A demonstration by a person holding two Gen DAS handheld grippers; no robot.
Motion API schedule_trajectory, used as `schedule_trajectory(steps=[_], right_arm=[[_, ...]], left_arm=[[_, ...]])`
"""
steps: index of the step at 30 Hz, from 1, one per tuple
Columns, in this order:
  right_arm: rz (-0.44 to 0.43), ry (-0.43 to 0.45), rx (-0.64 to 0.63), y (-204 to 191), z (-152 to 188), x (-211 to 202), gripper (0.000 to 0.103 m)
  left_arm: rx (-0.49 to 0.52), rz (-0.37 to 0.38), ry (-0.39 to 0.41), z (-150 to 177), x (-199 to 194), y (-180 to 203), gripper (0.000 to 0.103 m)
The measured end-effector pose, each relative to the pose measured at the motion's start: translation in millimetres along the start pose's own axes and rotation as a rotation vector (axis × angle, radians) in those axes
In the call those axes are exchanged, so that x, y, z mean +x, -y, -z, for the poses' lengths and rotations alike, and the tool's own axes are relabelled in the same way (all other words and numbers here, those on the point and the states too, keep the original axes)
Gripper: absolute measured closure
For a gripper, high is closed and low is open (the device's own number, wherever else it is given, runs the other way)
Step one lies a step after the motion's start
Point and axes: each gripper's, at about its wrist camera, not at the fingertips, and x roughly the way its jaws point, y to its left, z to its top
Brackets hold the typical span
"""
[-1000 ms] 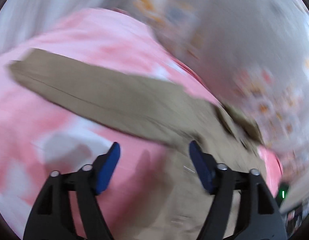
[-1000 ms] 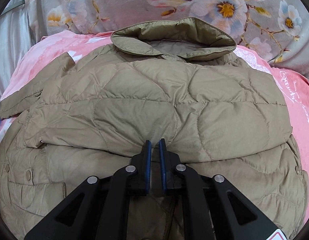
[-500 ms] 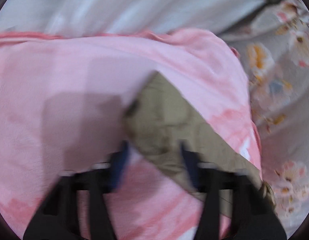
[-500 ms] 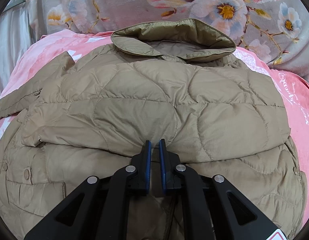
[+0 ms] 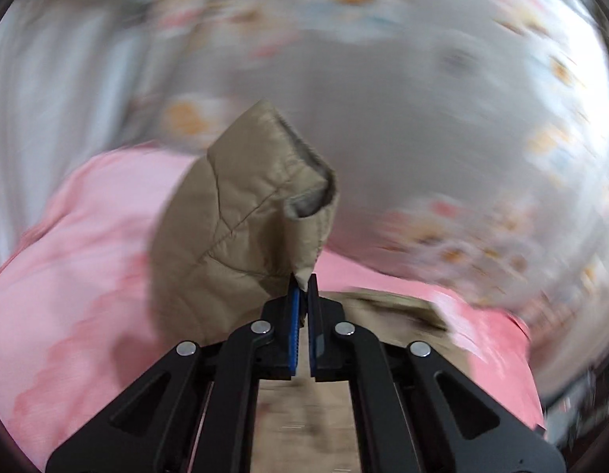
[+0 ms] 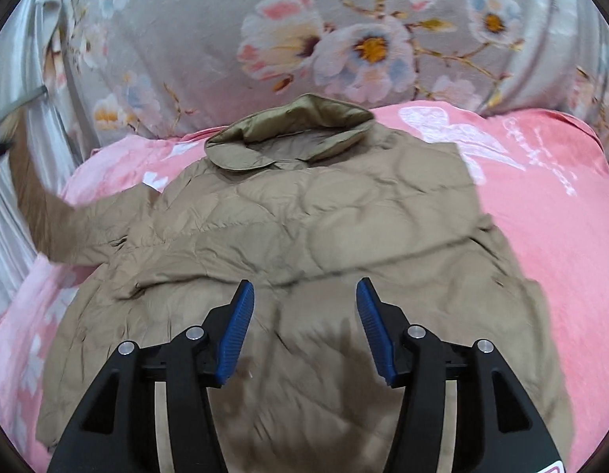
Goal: Fold large clothes
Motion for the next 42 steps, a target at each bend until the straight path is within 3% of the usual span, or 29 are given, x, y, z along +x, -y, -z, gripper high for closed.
schedule_trajectory(steps=[3, 6, 8, 9, 10, 13, 15, 18, 23, 26, 31, 35, 36, 38, 40, 42], right_arm=[[0.013, 0.001, 0.002, 16, 11, -20, 0.05], [0.028, 0.002, 0.01, 32, 24, -36, 0.049], [0.067, 0.002, -0.013, 41, 32, -43, 0.046], [0.081, 0.002, -0.027, 43, 35, -44, 0.045], [0.099, -0.001, -0.045, 47, 38, -45, 0.043], [0.134, -0.023, -0.062, 60, 45, -45, 0.043], [0.116, -0.032, -0.043, 68, 46, -46, 0.042], [0.088, -0.031, -0.017, 75, 42, -45, 0.04], [-0.001, -0.036, 0.043, 72, 17, -33, 0.04], [-0.118, -0.055, 0.141, 71, -7, -11, 0.04], [-0.107, -0.099, 0.269, 70, -26, 35, 0.04], [-0.11, -0.145, 0.344, 69, -27, 64, 0.041], [-0.102, -0.139, 0.33, 66, -29, 67, 0.044], [-0.083, -0.145, 0.285, 58, -36, 70, 0.081], [-0.078, -0.125, 0.263, 56, -45, 65, 0.099], [-0.086, -0.085, 0.24, 56, -61, 55, 0.1]], left_arm=[[0.099, 0.125, -0.055, 15, 22, 88, 0.101], [0.147, 0.211, -0.15, 53, 57, 159, 0.098], [0.158, 0.231, -0.212, 81, 81, 184, 0.078], [0.165, 0.238, -0.275, 105, 99, 198, 0.041], [0.161, 0.231, -0.315, 126, 114, 207, 0.018], [0.131, 0.242, -0.325, 167, 129, 206, 0.018], [0.075, 0.288, -0.357, 182, 133, 194, 0.018], [-0.099, 0.362, -0.355, 184, 126, 148, 0.015], [-0.287, 0.283, -0.315, 165, 115, 56, 0.014], [-0.446, 0.2, -0.29, 162, 114, -13, 0.015], [-0.747, 0.2, -0.261, 170, 117, -92, 0.015], [-0.829, 0.217, -0.266, 172, 123, -115, 0.015], [-0.843, 0.233, -0.267, 173, 126, -116, 0.015], [-0.852, 0.249, -0.267, 170, 134, -113, 0.015], [-0.877, 0.251, -0.276, 169, 143, -111, 0.015], [-0.899, 0.257, -0.28, 168, 146, -113, 0.015]])
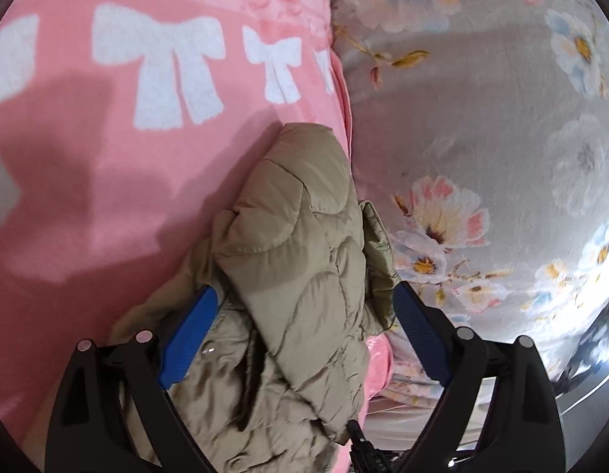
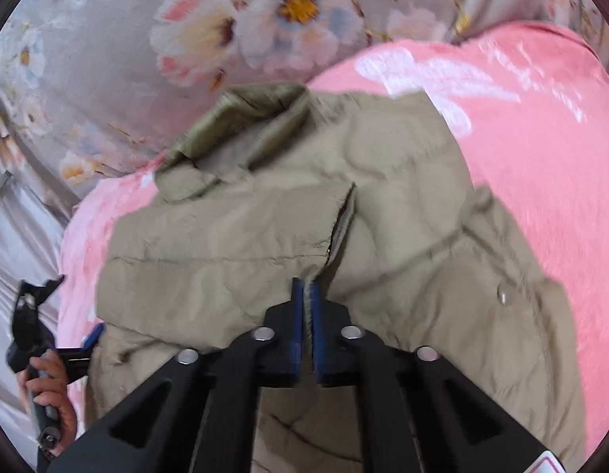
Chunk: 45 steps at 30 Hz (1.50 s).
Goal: Fold large clothes
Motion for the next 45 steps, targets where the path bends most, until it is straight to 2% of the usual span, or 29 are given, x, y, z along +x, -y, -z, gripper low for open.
schedule_trajectory(steps=[5, 8, 11, 13, 15, 19, 23, 27, 29, 40, 43, 45], right_arm=[[0.02, 0.159, -0.122, -16, -54, -51, 0.101], [0.042, 0.191, -0.149, -15, -73, -61, 0.101], [0.072, 0.172, -0.177, -11, -70, -55, 0.101], [0.096, 0.155, -0.188, -6, -63, -51, 0.101], [0.121, 0.124, -0.182, 5, -51, -37, 0.101], [0.174, 0.019, -0.165, 29, -27, 2, 0.101], [0.21, -0.045, -0.159, 42, -7, 31, 0.101], [0.238, -0.061, -0.18, 43, 3, 42, 0.101], [0.25, -0.061, -0.191, 44, 8, 48, 0.102], [0.226, -0.042, -0.168, 50, 11, 51, 0.103], [0.215, -0.037, -0.154, 51, 10, 45, 0.098], [0.223, -0.027, -0.133, 54, 10, 31, 0.087]], left_arm=[[0.065, -0.001, -0.016, 5, 10, 22, 0.015], [0.085, -0.016, -0.034, 10, 20, 29, 0.015], [0.109, -0.087, -0.047, 16, 36, 28, 0.016], [0.136, -0.172, -0.023, 18, 41, 26, 0.031], [0.198, -0.281, -0.003, 20, 46, 23, 0.066], [0.352, -0.35, 0.014, 30, 50, 24, 0.077], [0.527, -0.456, 0.043, 47, 54, 34, 0.079], [0.692, -0.565, 0.069, 61, 65, 41, 0.079], [0.743, -0.599, 0.081, 67, 68, 41, 0.079], [0.824, -0.667, 0.11, 82, 78, 47, 0.078], [0.791, -0.618, 0.111, 78, 70, 47, 0.078], [0.758, -0.576, 0.103, 75, 56, 47, 0.075]])
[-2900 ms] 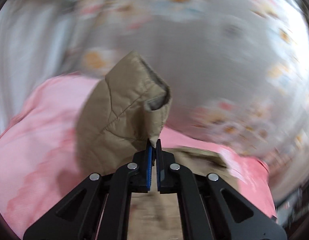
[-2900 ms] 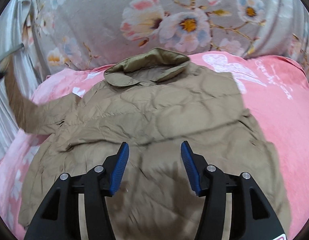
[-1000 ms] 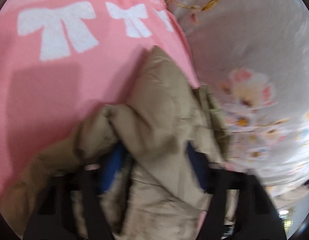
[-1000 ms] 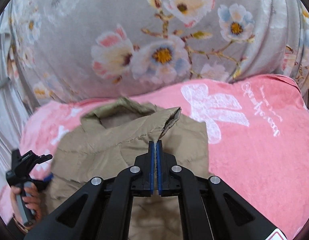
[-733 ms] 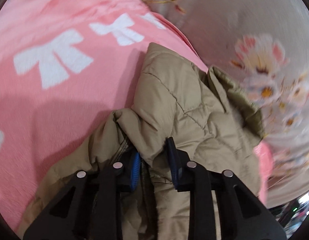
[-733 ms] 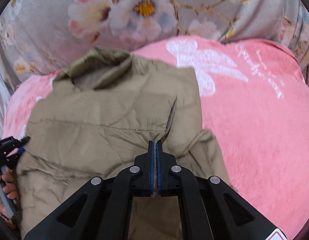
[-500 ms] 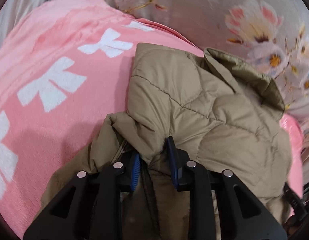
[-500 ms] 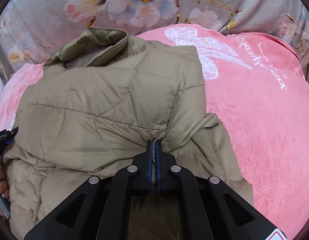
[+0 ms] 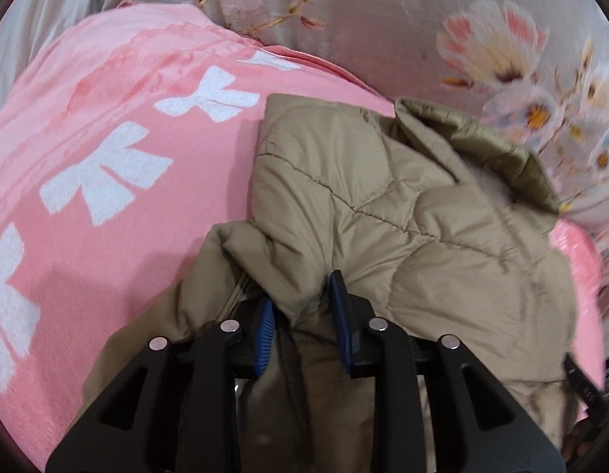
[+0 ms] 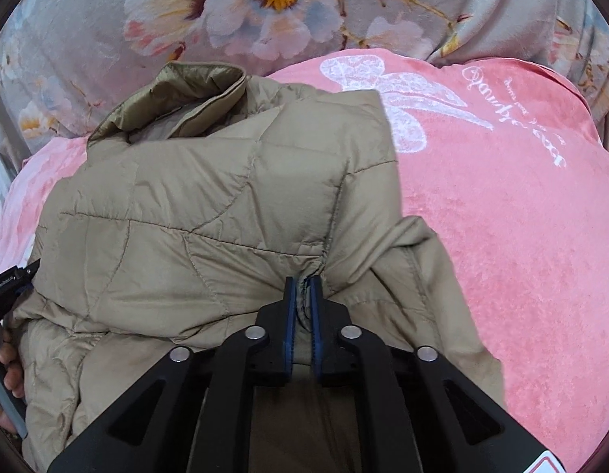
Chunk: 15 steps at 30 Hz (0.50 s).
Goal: Fold large clothes
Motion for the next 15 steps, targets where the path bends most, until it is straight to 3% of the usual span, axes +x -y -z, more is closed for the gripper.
schedule_trajectory(steps=[2, 3, 7, 10, 15], right_arm=[[0.019, 0.05, 0.029, 10, 3, -25, 0.068], [0.024, 0.071, 0.041, 12, 4, -35, 0.068], [-0.05, 0.103, -0.017, -20, -11, -65, 0.09], [-0.1, 0.101, -0.127, -74, -21, -69, 0.09], [-0.124, -0.01, -0.222, -132, -16, -22, 0.09]], left_arm=[[0.025, 0.0, 0.008, 0, -20, -4, 0.071], [0.041, -0.006, 0.021, -1, -28, -3, 0.068], [0.195, 0.006, 0.064, -20, -63, 36, 0.067], [0.289, 0.028, 0.056, -29, -69, 84, 0.067], [0.377, 0.011, -0.029, -10, -31, 133, 0.067]])
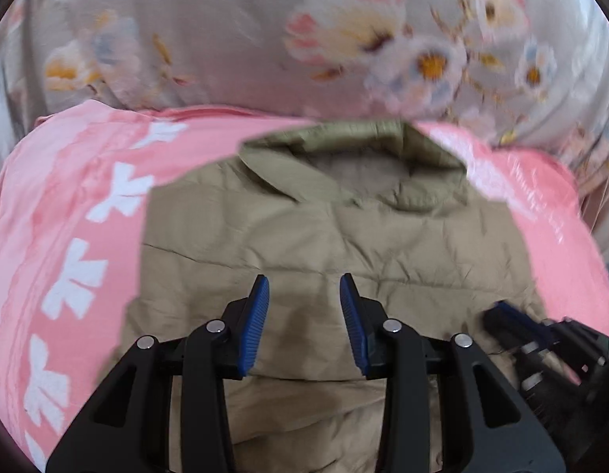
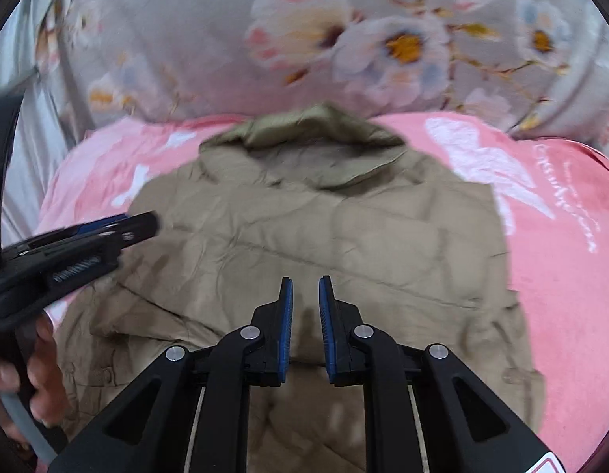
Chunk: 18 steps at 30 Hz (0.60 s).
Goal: Fold large clothes
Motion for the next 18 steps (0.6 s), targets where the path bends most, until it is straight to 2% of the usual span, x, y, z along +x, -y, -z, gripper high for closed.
schedule_trajectory(steps=[3, 9, 18], right_arm=[[-0.002, -0.054, 0.017, 0, 18, 30, 0.092], [-0.035, -0.036, 0.053, 7, 37, 36, 0.096], [-0.06, -0.021, 0.074, 13, 42, 40, 0.097]], left_arm=[[-0.006, -0.008, -0.08, 21, 36, 5, 0.067], [0.045, -0.046, -0.007, 49, 40, 10, 0.067], [0.044, -0.054, 0.022, 59, 42, 8, 0.067]])
